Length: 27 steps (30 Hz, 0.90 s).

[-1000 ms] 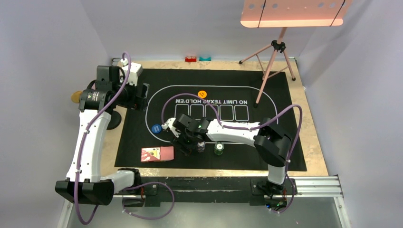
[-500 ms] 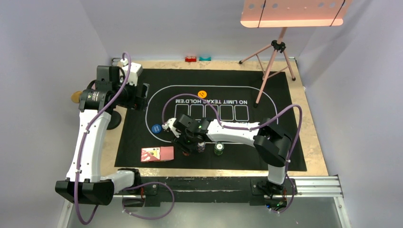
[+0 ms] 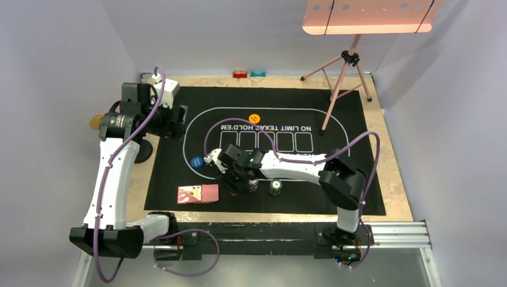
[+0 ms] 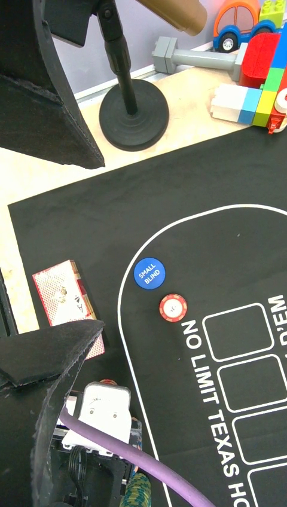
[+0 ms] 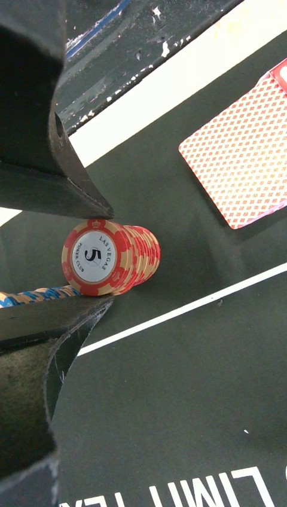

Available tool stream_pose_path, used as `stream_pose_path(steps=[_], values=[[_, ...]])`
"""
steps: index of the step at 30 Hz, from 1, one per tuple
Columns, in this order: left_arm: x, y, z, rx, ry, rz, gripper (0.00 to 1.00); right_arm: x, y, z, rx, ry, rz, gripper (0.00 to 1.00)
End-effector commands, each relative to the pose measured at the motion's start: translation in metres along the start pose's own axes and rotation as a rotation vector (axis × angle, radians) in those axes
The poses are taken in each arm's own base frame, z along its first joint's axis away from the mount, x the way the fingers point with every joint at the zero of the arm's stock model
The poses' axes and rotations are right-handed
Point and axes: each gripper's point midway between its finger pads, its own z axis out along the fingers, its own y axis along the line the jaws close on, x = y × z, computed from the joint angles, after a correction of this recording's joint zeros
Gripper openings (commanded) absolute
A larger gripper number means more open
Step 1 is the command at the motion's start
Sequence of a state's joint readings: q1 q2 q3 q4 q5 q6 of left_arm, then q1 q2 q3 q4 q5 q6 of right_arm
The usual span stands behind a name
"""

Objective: Distribute texas hold em gaming equipment

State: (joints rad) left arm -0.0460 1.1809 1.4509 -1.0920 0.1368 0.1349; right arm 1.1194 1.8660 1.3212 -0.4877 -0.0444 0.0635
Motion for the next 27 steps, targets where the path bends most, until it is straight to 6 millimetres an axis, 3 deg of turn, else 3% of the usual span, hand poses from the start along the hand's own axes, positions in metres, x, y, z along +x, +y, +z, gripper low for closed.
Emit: stream_pose_path(steps=[1, 5, 8, 10, 12, 22, 25, 27], values=[[-0.001, 0.003, -0.006, -0.016, -0.016, 0.01, 1.0, -0.005, 0.005, 0.0, -0.014, -0.022, -0.002, 0.52], [-0.001, 0.003, -0.007, -0.018, -0.017, 0.012, 1.0, -0.005, 0.004, 0.001, -0.013, -0.023, 0.0, 0.45], [0.0, 0.004, -0.007, -0.024, -0.015, 0.01, 1.0, -0.007, 0.003, -0.001, -0.007, -0.027, 0.0, 0.27], [-0.001, 0.005, -0.007, -0.029, -0.017, 0.012, 1.0, -0.008, 0.003, -0.003, -0.003, -0.029, 0.0, 0.08], [0.0, 0.005, -0.007, -0.029, -0.015, 0.012, 1.0, -0.01, 0.003, -0.006, -0.001, -0.036, 0.0, 0.01], [-0.001, 0.006, -0.009, -0.034, -0.021, 0.014, 1.0, -0.048, -0.015, -0.042, 0.074, -0.141, 0.034, 0.0], [-0.002, 0.006, -0.01, -0.036, -0.024, 0.018, 1.0, -0.062, -0.033, -0.054, 0.091, -0.19, 0.099, 0.0], [-0.002, 0.006, -0.01, -0.036, -0.023, 0.018, 1.0, -0.071, -0.057, -0.063, 0.117, -0.222, 0.165, 0.0]])
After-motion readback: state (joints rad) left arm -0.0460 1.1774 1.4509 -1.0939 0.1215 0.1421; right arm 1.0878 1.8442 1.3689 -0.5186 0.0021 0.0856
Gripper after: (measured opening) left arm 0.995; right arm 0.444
